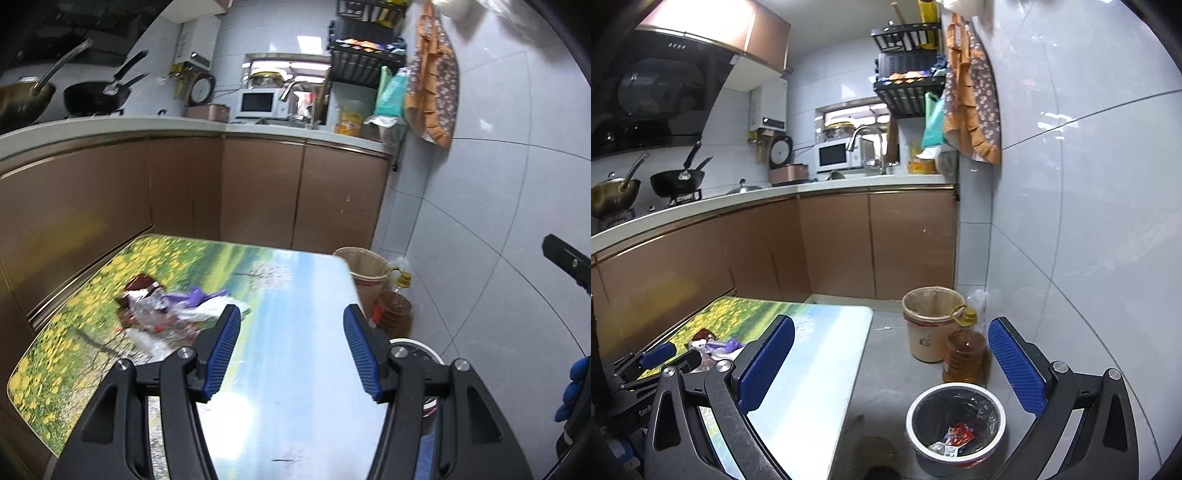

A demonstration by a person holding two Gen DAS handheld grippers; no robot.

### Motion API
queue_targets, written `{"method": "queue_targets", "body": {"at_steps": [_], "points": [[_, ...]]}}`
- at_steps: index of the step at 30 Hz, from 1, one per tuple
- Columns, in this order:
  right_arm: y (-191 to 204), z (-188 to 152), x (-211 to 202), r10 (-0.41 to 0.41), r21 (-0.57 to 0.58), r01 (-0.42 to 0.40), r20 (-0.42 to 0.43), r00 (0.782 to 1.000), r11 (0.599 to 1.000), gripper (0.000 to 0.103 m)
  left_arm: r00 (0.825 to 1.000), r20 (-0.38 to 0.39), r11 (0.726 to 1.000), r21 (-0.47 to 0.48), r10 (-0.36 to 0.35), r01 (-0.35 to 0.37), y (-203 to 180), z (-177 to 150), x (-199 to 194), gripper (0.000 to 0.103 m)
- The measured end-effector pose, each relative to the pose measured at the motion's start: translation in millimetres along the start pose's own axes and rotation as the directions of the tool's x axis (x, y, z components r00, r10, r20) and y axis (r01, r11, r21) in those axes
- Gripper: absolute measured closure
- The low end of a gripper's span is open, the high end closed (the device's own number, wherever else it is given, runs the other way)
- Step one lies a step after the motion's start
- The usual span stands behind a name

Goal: Collect trash
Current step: 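Lift both grippers away from the bin and return to the table, then grasp clear plastic bag with left gripper while right grasps red-wrapped plastic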

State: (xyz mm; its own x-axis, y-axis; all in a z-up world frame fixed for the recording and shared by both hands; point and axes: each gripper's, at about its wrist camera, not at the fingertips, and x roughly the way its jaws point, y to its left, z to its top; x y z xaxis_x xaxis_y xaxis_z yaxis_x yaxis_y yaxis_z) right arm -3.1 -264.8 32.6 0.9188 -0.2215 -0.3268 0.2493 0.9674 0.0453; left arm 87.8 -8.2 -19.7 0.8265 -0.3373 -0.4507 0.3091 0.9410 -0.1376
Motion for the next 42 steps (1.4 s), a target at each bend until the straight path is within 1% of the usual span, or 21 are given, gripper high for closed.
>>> {"method": "queue_targets", "body": {"at_steps": [5,11,14,17,18,20,22,25,26,30,33,34,35,36,37,38,39,42], "points": [[12.4,-3.0,11.4,0.022,-0.017,-0.022,-0.028,0.999,1.0,0.0,0.999,-0.03,0.999,-0.026,0.032,-0.032,32.9,-10.0,7.2,0.047],[27.3,-9.0,34.5,0.084,-0.003,-0.084,-0.085,0.993,0.996,0.0,0.992,-0.077,0.993,-0.053,0.099,-0.103,72.9,-23.8,23.0,0.047],[35.9,-13.8,54.6,0.125,-0.005,-0.127,-0.13,0.984,0.992,0.0,0.984,-0.121,0.988,-0.074,0.129,-0.139,98.5,-35.0,36.9,0.047],[50.2,-20.8,77.7,0.187,-0.02,-0.194,-0.183,0.965,0.981,0.0,0.974,-0.172,0.979,-0.11,0.15,-0.17,126.8,-45.3,53.4,0.047],[58.2,-24.5,88.6,0.211,-0.033,-0.223,-0.207,0.955,0.974,0.001,0.971,-0.183,0.977,-0.119,0.152,-0.175,133.7,-46.8,57.9,0.047],[70.4,-31.8,102.3,0.242,-0.055,-0.262,-0.241,0.94,0.964,0.007,0.968,-0.203,0.974,-0.141,0.146,-0.176,145.1,-48.5,67.6,0.047],[86.9,-39.6,120.8,0.284,-0.072,-0.317,-0.287,0.915,0.946,0.015,0.965,-0.22,0.973,-0.152,0.14,-0.176,151.9,-48.8,78.4,0.047],[111.0,-50.8,145.1,0.34,-0.093,-0.394,-0.35,0.873,0.915,0.024,0.96,-0.245,0.972,-0.152,0.139,-0.18,155.6,-49.2,96.7,0.047],[117.7,-54.0,150.0,0.348,-0.1,-0.407,-0.361,0.865,0.908,0.024,0.958,-0.253,0.971,-0.156,0.136,-0.179,157.1,-49.8,103.0,0.047],[147.1,-66.6,175.8,0.4,-0.126,-0.489,-0.42,0.815,0.863,0.028,0.948,-0.288,0.967,-0.167,0.136,-0.19,162.9,-54.6,124.0,0.047],[167.8,-75.1,191.1,0.427,-0.141,-0.536,-0.455,0.782,0.832,0.031,0.943,-0.303,0.963,-0.184,0.135,-0.197,169.8,-58.2,134.3,0.048],[176.2,-78.9,197.3,0.437,-0.144,-0.555,-0.469,0.767,0.819,0.032,0.942,-0.307,0.961,-0.189,0.136,-0.201,172.2,-59.5,136.3,0.048],[184.6,-83.0,203.6,0.447,-0.145,-0.573,-0.484,0.752,0.807,0.034,0.942,-0.311,0.959,-0.202,0.128,-0.197,174.8,-60.3,137.6,0.048],[190.6,-85.5,206.8,0.452,-0.145,-0.583,-0.494,0.743,0.799,0.038,0.944,-0.306,0.958,-0.215,0.119,-0.19,176.7,-60.2,137.3,0.048],[199.5,-90.6,213.4,0.462,-0.144,-0.602,-0.511,0.725,0.786,0.04,0.946,-0.301,0.957,-0.216,0.122,-0.192,178.0,-59.9,136.5,0.048],[205.0,-93.3,215.6,0.467,-0.143,-0.611,-0.519,0.716,0.779,0.041,0.946,-0.296,0.956,-0.217,0.13,-0.199,179.0,-59.7,136.1,0.048],[213.0,-98.2,221.5,0.475,-0.138,-0.627,-0.534,0.699,0.767,0.042,0.947,-0.295,0.954,-0.221,0.131,-0.201,180.0,-59.6,136.4,0.049],[227.6,-107.7,233.4,0.492,-0.119,-0.655,-0.564,0.663,0.746,0.048,0.944,-0.309,0.949,-0.249,0.114,-0.196,184.6,-61.9,138.7,0.061]]}}
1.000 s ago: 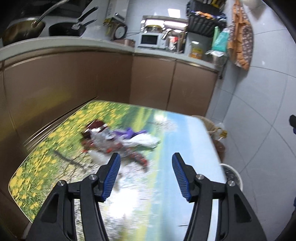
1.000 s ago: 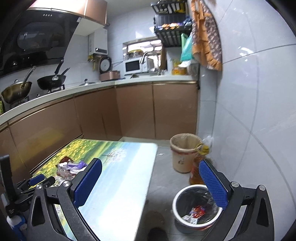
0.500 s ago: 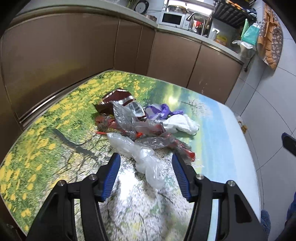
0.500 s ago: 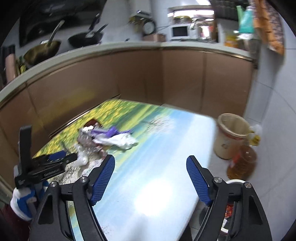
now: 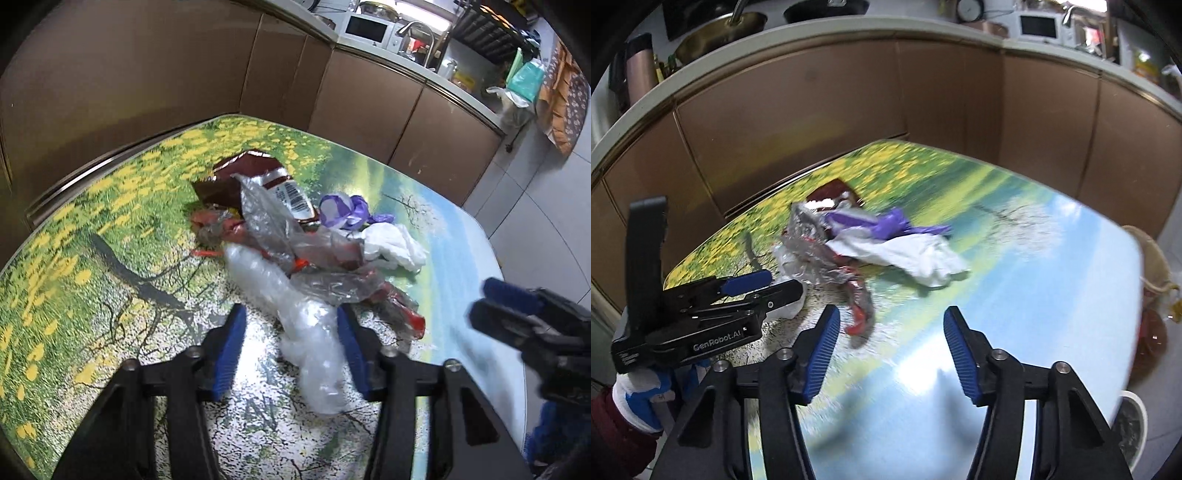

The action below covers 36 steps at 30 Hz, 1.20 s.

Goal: Collect trash
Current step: 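Grasp clear plastic bag with left gripper while right grasps red-wrapped plastic, then carry both plastic bags from the table over the white bin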

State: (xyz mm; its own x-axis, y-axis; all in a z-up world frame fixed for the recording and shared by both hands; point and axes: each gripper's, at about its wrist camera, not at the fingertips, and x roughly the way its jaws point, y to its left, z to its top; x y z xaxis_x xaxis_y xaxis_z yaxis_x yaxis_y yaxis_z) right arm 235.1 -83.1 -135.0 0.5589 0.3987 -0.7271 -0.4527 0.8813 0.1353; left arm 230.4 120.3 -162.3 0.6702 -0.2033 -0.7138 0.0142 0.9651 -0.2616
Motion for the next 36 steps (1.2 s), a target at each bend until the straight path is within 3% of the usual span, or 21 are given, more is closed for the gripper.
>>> {"method": "queue_targets", "body": {"at_steps": [4,14,18,19,27,36], "points": [[4.7,4.1,21.9,0.037,-0.01,-0.038,-0.038,0.999,0.999,0.059,1.0,-0.015,0.999,-0.045,-0.022,0.021,7.6,-0.6,2.4,0.072],[23.2,14.5,62.7,0.053,-0.054,-0.059,-0.108,0.993,0.997,0.067,1.0,-0.004,0.995,-0.092,-0.029,0.029,13.5,-4.4,-1.7,0.075],[23.8,11.5,69.6,0.045,-0.048,-0.052,-0.129,0.991,0.998,0.088,1.0,0.001,0.995,-0.095,-0.022,0.022,10.2,-10.9,-7.9,0.076],[24.2,9.9,68.6,0.048,-0.044,-0.054,-0.131,0.99,0.998,0.088,1.0,0.003,0.995,-0.094,-0.025,0.025,9.3,-12.6,-9.8,0.076],[28.3,-5.8,18.8,0.05,-0.015,-0.052,-0.077,0.996,0.999,0.089,1.0,0.02,0.998,-0.064,-0.006,0.008,2.4,-34.6,-38.3,0.077],[30.9,-38.1,-66.3,0.041,0.042,-0.042,0.019,0.999,0.998,0.089,0.994,0.105,1.0,-0.016,-0.009,0.011,-12.5,-45.6,-106.8,0.078]]}}
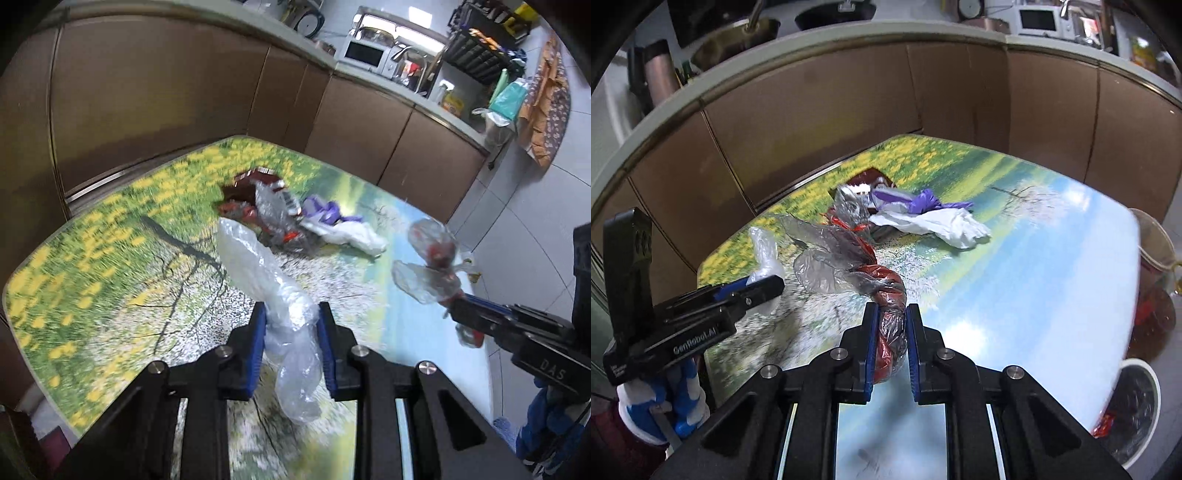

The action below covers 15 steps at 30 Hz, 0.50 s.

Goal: Collect trash
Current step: 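Carry both plastic bags from the table over the white bin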

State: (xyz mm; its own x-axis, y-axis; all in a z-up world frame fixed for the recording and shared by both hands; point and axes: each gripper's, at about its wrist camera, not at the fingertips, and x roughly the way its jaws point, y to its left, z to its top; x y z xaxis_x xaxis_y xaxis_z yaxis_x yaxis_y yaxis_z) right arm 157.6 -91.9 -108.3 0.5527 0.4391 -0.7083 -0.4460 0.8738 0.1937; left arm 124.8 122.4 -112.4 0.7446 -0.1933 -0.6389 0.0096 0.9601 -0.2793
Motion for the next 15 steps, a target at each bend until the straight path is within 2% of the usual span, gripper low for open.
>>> {"method": "queue_targets", "body": {"at_steps": [8,15], "points": [[3.3,-24.4,-83.8,-0.036,0.031,0.032,0.119,0.992,0.999,0.089,0.994,0.106,0.994,0.107,-0.015,0.004,-43.0,-2.2,-67.6,0.078],[-9.6,-52.9,-150.1,-0.104,0.104,0.083,0.211,0.972,0.991,0.089,0.985,0.16,0.975,0.221,-0.06,0.024,-91.4,-15.3,-103.8,0.078]]}}
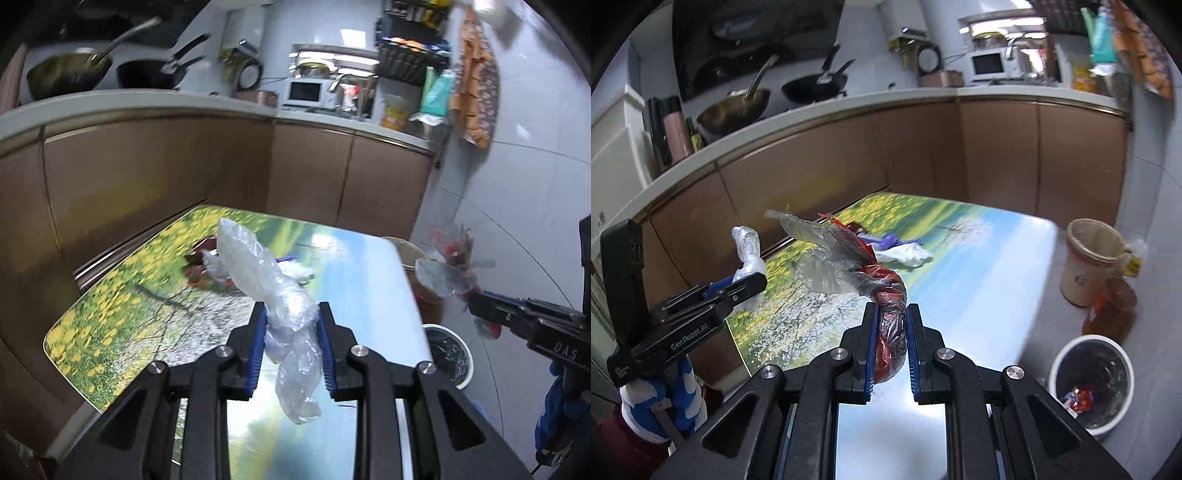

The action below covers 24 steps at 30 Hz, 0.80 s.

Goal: Collect trash
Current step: 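Carry both plastic bags from the table over the white bin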

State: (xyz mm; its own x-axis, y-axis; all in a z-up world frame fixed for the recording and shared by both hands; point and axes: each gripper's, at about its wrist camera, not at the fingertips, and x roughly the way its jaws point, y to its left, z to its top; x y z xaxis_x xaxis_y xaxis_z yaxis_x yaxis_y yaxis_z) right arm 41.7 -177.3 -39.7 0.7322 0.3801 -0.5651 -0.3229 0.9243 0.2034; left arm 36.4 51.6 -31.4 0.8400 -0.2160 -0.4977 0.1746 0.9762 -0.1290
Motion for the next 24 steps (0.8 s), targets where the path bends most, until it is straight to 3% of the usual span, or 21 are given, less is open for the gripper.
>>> {"method": "queue_targets", "body": {"at_steps": [10,24], "points": [[-55.0,-36.3,-57.4,-0.143,0.157,0.134,0.048,0.989,0.978,0.089,0.996,-0.001,0.987,0.134,-0.092,0.091,-66.4,-12.6,-10.9,0.078],[-144.6,-60.3,-61.9,-0.317,0.347,0.293,0.014,0.948,0.891,0.089,0.978,-0.085,0.942,0.267,-0.189,0.205,-140.4,-14.6,31.2,0.078]]}}
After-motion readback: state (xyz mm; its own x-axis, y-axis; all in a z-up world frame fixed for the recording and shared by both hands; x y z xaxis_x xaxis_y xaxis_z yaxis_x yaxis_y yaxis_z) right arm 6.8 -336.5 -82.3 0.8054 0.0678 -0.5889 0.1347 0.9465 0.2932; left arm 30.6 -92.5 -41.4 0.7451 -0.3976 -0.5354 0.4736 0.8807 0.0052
